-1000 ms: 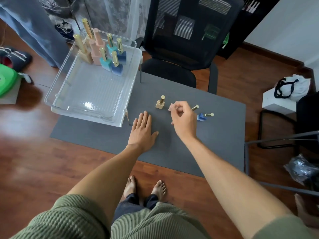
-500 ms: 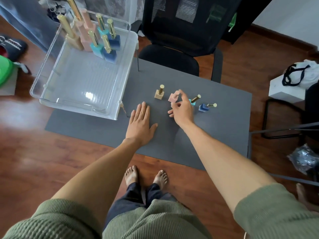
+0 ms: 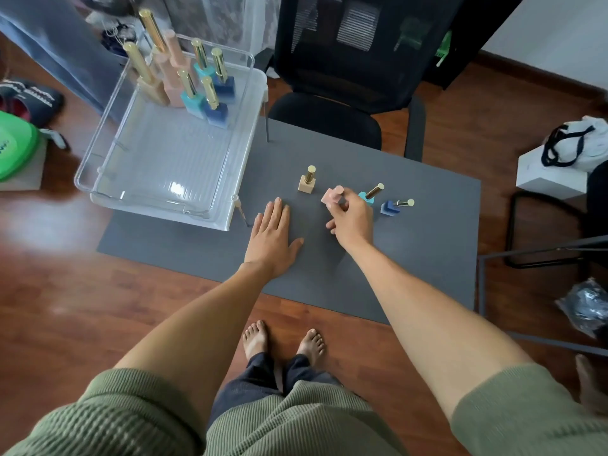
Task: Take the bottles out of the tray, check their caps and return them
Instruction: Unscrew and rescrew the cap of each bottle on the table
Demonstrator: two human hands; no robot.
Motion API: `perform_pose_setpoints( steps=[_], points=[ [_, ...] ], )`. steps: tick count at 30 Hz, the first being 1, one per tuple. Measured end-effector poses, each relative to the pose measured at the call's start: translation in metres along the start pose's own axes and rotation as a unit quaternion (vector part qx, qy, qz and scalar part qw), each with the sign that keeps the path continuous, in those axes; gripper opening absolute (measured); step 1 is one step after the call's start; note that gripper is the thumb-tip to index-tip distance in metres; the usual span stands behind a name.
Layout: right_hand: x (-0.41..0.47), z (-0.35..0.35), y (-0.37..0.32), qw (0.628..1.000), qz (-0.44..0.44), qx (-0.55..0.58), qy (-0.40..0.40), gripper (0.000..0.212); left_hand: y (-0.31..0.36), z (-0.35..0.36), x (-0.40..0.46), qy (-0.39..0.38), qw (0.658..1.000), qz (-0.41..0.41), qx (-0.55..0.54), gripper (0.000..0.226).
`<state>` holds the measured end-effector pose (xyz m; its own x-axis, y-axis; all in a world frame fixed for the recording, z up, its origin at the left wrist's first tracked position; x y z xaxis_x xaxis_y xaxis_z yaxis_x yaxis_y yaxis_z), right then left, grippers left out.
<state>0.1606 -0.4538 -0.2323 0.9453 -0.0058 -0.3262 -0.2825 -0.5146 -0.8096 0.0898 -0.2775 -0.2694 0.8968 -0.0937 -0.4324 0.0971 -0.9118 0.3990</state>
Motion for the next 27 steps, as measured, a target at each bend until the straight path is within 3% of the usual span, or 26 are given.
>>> perform_pose_setpoints(
  steps=[3, 8, 14, 19, 27],
  points=[
    [-0.017, -0.006, -0.01, 0.999, -0.044, -0.006, -0.001, 0.01, 0.003, -0.008, 0.001, -0.017, 1.0, -0.003, -0.019, 0.075],
    [-0.04, -0.014, -0.016, 0.997, -0.074, -0.005, -0.026, 0.021, 0.01, -0.03, -0.003, -0.006, 0.996, -0.011, -0.092, 0.038],
    [-0.059, -0.031, -0.02, 0.997, -0.074, 0.005, -0.025, 0.023, 0.026, -0.044, -0.012, -0.025, 0.964, -0.037, -0.264, 0.053],
    [-0.068, -0.041, -0.026, 0.991, -0.09, 0.086, -0.05, 0.004, 0.062, -0.061, -0.018, -0.019, 0.97, 0.039, -0.241, 0.051],
    [-0.069, -0.045, -0.032, 0.989, -0.087, 0.078, -0.091, 0.016, 0.078, -0.074, -0.019, 0.018, 0.967, 0.068, -0.245, 0.021]
  ],
)
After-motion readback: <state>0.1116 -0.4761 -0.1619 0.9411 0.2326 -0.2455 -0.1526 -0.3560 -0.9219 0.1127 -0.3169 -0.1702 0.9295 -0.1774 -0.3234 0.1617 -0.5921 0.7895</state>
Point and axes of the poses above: each hand's wrist, its own x-axis towards the middle knuckle, its own z-axis out of the palm, y = z × x, the point moved 9 cm from there along x, towards the middle knuckle, and after that the axes turned 7 degrees about -y, right-handed, at the moved point
